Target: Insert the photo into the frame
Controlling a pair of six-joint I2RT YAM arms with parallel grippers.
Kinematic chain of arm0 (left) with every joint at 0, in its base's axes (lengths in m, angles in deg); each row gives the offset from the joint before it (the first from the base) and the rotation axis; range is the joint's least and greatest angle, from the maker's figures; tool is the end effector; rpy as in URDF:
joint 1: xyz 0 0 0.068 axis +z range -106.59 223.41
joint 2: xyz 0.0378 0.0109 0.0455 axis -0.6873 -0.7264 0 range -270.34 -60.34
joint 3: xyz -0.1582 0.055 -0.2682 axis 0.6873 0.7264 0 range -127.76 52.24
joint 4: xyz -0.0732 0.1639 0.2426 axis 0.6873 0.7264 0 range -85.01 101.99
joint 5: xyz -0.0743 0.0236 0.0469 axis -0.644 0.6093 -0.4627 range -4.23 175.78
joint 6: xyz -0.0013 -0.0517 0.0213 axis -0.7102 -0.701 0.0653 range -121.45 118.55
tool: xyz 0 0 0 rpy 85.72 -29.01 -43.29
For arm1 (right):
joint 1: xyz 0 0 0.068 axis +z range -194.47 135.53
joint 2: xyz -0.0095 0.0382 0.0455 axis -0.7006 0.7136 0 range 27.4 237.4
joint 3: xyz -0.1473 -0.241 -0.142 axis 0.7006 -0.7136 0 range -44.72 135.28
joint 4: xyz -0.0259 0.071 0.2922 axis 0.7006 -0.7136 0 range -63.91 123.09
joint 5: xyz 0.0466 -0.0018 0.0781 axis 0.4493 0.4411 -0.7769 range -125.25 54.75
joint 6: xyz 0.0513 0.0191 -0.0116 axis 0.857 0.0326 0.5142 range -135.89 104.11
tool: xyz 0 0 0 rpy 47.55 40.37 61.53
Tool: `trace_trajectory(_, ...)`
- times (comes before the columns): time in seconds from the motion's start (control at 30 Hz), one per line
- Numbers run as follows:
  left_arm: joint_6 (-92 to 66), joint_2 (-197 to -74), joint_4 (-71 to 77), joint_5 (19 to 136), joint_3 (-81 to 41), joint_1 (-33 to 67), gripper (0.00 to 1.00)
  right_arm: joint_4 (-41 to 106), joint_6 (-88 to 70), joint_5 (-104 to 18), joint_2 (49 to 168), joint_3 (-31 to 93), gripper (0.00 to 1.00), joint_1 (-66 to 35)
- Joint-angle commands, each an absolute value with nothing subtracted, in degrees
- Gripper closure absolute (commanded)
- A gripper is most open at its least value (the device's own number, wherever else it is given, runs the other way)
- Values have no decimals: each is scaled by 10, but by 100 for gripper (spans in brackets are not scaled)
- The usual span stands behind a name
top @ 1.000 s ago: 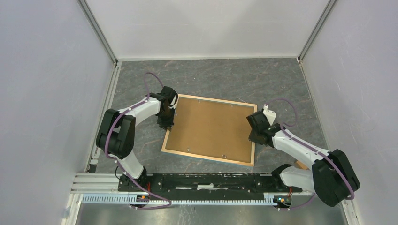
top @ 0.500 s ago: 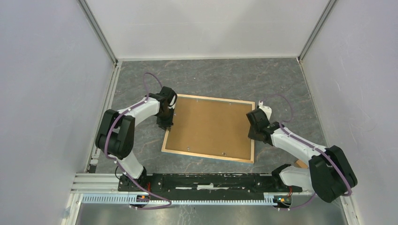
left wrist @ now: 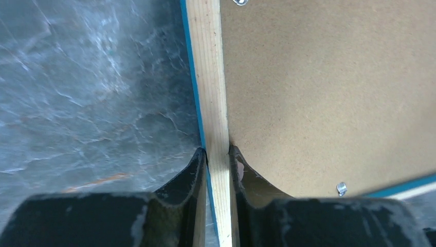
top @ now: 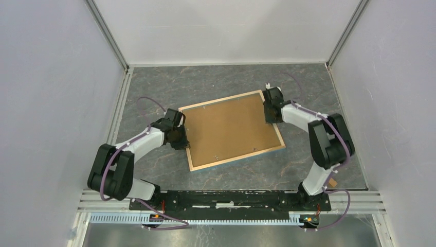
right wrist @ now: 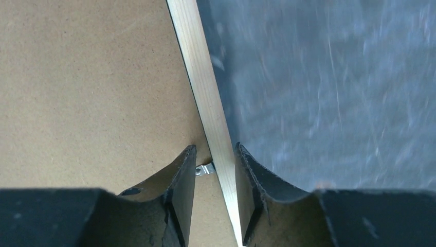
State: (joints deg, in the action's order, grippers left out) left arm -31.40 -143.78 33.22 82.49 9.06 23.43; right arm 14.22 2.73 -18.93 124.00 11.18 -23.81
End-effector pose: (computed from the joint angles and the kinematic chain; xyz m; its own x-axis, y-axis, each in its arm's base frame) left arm 0.2663 -0.0992 0.1752 -0.9379 -0.1892 -0.2909 -0.1237 0.9655 -0.2292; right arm 0.3490 0.1200 0.1821 -0.8302 0.0143 -0.5573 0.0628 0.9957 -0.0680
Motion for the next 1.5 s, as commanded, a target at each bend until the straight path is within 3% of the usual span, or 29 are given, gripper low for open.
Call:
trace_trajectory(0.0, -427, -1415, 263, 678, 200, 219, 92, 122, -27, -307, 1309, 242, 56, -224)
trace_trajectory(0.27, -431, -1235, 337, 702, 215, 219, 59, 94, -45, -301, 1193, 197, 29, -220)
trace_trajectory(0.5, -368, -1203, 378, 771, 77, 219, 15, 58, 3, -269, 1051, 96, 24, -199)
trace_trajectory(0.6, -332, -1264, 372, 805, -6, 219, 5, 33, 37, -288, 1020, 55, 24, -197)
trace_trajectory(0.83, -309, -1460, 278, 811, -142, 225, 0, 86, 96, -282, 907, -72, 20, -200)
trace_trajectory(0.93, -287, -1554, 238, 798, -198, 227, 0, 124, 125, -308, 862, -128, 12, -206)
trace_trajectory(1.13, -220, -1716, 288, 755, -351, 232, 0, 185, 158, -403, 838, -201, 8, -243)
trace_trajectory(1.47, -179, -1807, 317, 702, -400, 231, 0, 190, 144, -416, 871, -201, 9, -247)
